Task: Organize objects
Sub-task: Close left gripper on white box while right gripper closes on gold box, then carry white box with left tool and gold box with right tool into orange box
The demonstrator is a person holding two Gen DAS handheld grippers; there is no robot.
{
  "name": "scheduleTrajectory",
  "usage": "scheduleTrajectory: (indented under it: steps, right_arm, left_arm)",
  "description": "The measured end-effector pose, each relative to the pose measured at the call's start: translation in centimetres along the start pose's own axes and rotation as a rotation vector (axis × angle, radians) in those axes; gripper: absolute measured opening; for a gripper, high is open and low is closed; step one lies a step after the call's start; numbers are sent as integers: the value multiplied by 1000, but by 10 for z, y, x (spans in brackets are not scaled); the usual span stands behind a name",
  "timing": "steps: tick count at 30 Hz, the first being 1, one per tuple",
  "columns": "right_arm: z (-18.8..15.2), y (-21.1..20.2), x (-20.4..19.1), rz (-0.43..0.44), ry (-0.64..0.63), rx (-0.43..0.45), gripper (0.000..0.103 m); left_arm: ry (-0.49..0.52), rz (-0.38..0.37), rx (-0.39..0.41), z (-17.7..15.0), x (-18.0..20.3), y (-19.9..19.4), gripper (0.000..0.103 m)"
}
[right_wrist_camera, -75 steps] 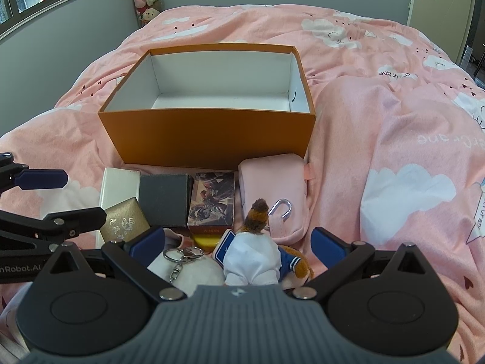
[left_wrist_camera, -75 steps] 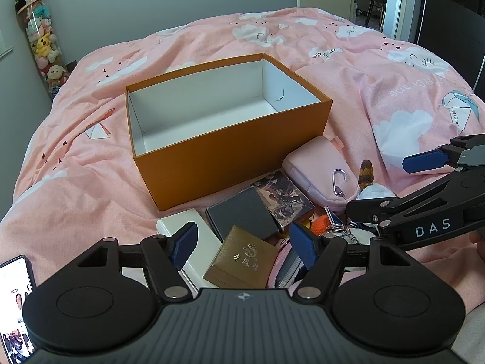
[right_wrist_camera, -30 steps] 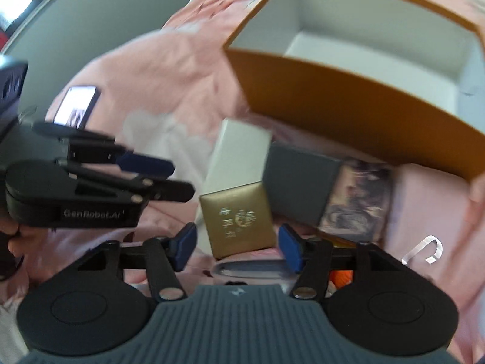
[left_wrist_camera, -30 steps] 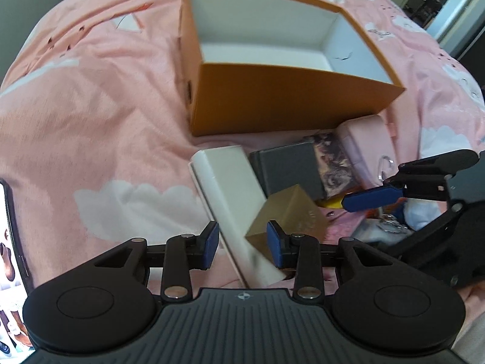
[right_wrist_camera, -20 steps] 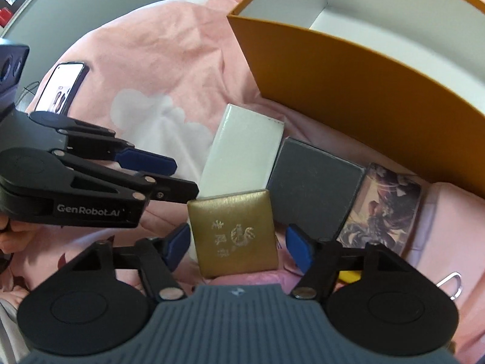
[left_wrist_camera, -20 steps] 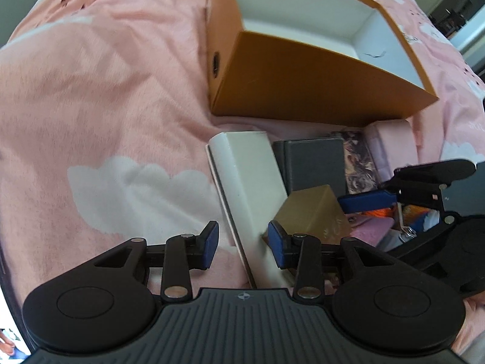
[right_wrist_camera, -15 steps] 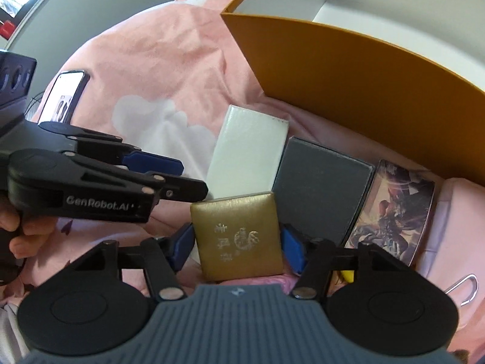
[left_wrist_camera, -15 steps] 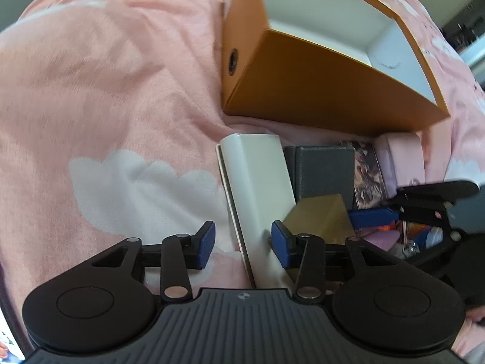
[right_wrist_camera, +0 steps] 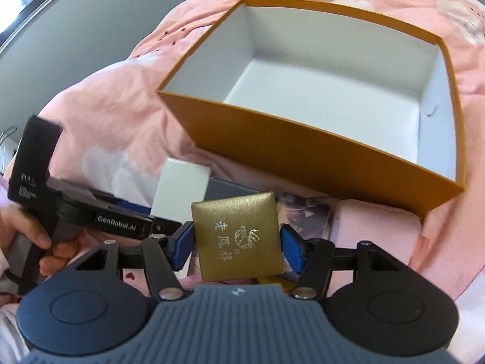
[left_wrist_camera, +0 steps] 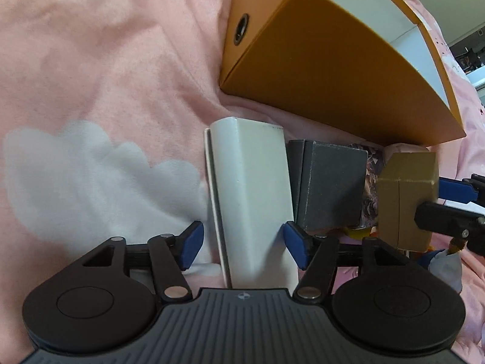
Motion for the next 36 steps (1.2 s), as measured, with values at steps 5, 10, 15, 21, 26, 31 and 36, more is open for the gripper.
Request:
scheduleTrajectory:
  steps: [5, 10, 15, 21, 26, 31, 36]
  right_arm:
    - [-4, 7, 2, 1, 35, 8, 63]
    - [-9, 1, 6, -5, 54, 28, 63]
    - [-5, -12, 10, 4, 72, 72, 63]
    - [6, -33, 13, 31, 91, 118, 63]
    - [34, -64, 19, 83, 110, 199, 63]
    - [73, -82, 30, 40, 72, 293, 62]
    - [103, -59, 66, -32, 123, 296, 62]
  left_arm:
    - [-15, -44, 6, -3, 1, 4, 58]
    - [34, -38, 68, -2, 13, -19, 35]
    - [107, -45, 167, 5, 30, -56, 32]
    - [154, -111, 306, 30, 58, -109, 32]
    - [246, -151, 425, 65, 91, -151, 32]
    - [334, -132, 434, 115, 129, -137, 33]
    - [429, -12, 301, 157, 152, -67, 33]
Point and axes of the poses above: each gripper's, at about its wrist camera, not at the fingertips, and y roughly the way its jaws point, x to its right, z to its top, the point moved 3 cm from there along y, roughly the way its jaws point, and after that the axes turned 13 degrees about x, right-handed, at the moved point
